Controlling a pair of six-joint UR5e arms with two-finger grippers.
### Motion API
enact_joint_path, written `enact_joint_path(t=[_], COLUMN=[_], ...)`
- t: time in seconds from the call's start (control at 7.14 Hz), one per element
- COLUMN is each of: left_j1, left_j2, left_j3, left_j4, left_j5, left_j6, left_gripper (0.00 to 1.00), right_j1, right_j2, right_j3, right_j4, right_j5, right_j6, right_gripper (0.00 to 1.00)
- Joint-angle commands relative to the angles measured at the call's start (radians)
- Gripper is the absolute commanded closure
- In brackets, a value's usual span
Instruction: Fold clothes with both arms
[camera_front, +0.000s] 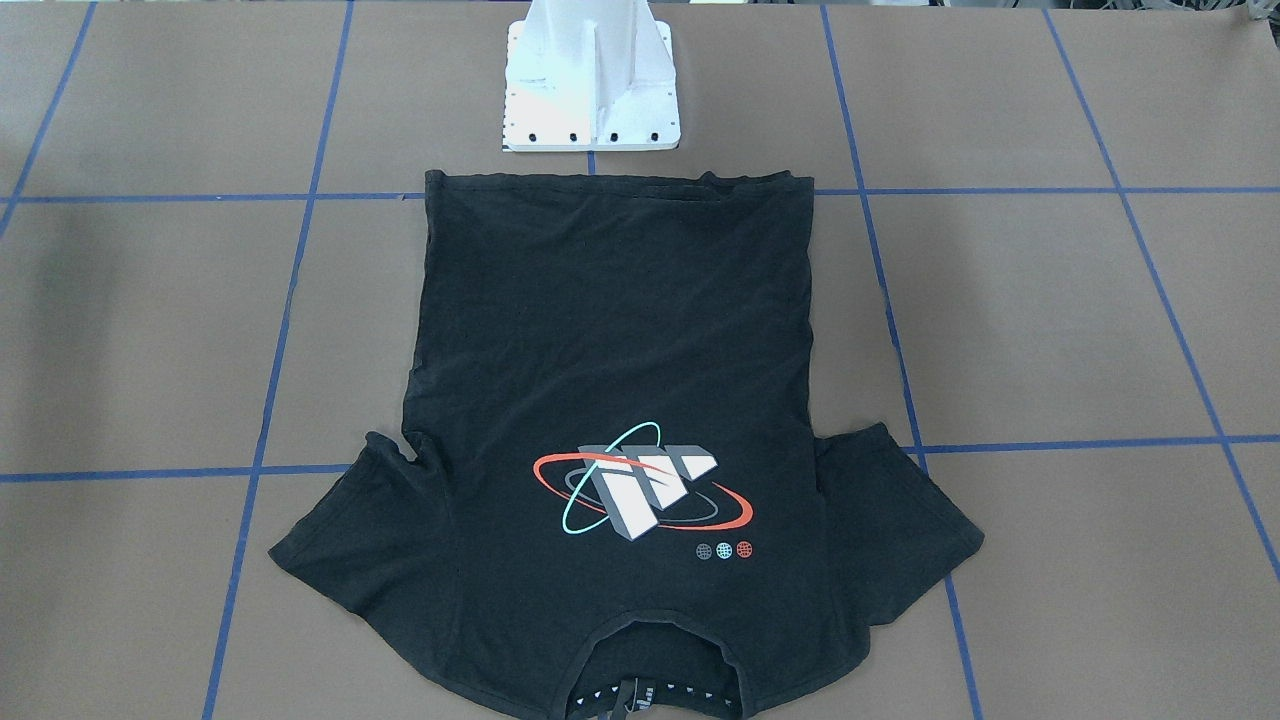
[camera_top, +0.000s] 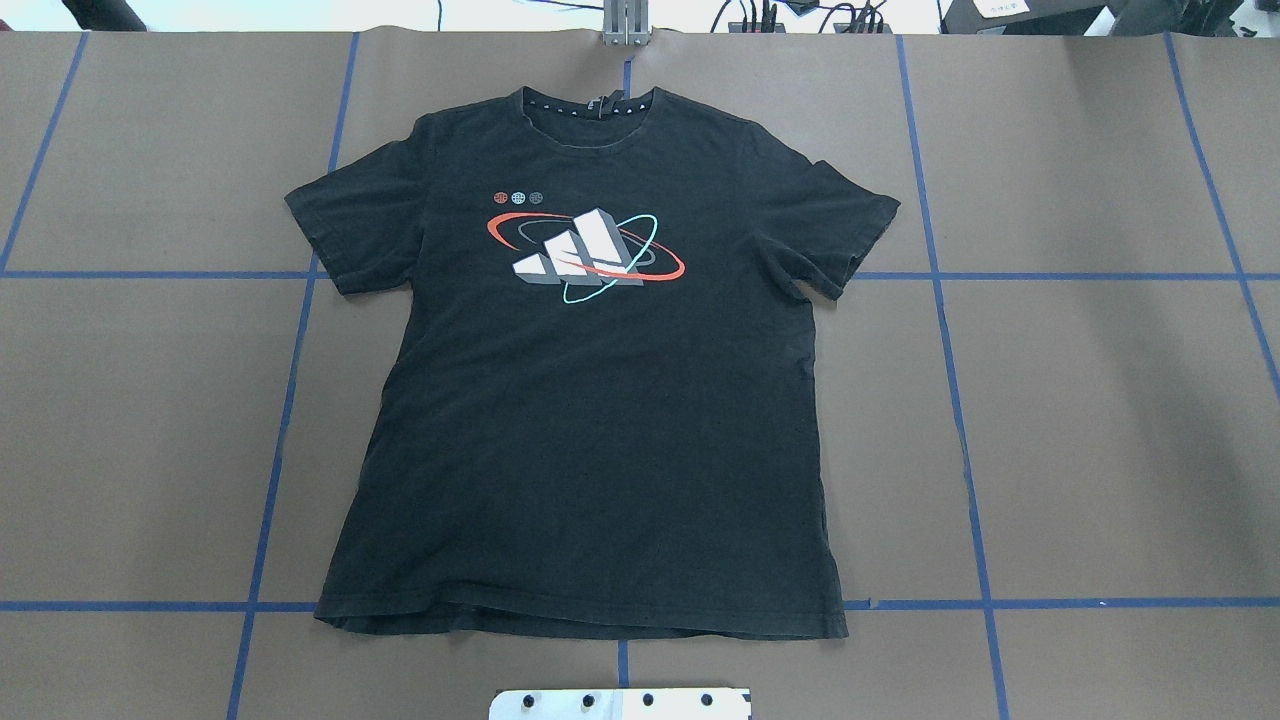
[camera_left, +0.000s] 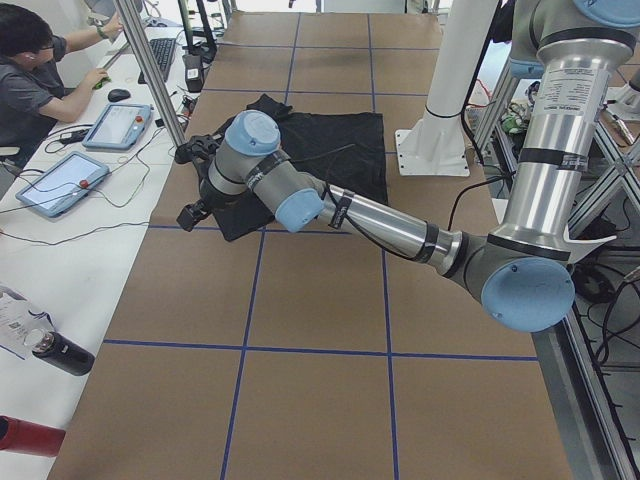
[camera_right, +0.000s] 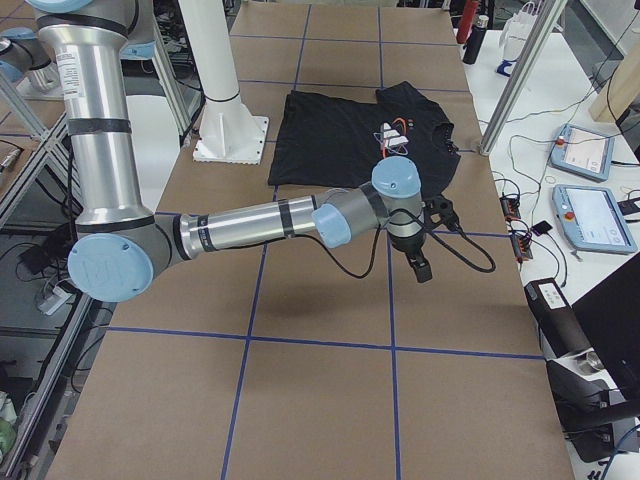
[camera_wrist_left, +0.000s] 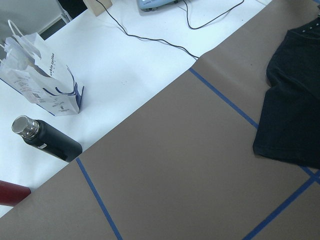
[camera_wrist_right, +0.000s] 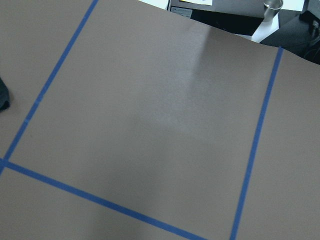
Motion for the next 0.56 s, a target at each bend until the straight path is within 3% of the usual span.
enact_joint_path(t=[0.0, 0.28, 0.42], left_j1=[0.047, 0.049, 0.049], left_j2=[-0.004, 0.002, 0.004], left_j3=[0.05, 0.047, 0.048], left_j4=[-0.14, -0.144, -0.144], left_j5=[0.001, 0.0, 0.001], left_j6=[-0.112, -0.112, -0.112], left_gripper=[0.0, 0.0, 0.0], right_j1=[-0.136, -0.277, -0.349], right_j2=[0.141, 0.277, 0.31], right_j3=[-0.06, -0.149, -0.233], right_j4=[0.003, 0.066, 0.205], right_j5=[-0.021, -0.112, -0.183], right_j6=[0.227, 0.474, 0.604], right_gripper=[0.0, 0.0, 0.0])
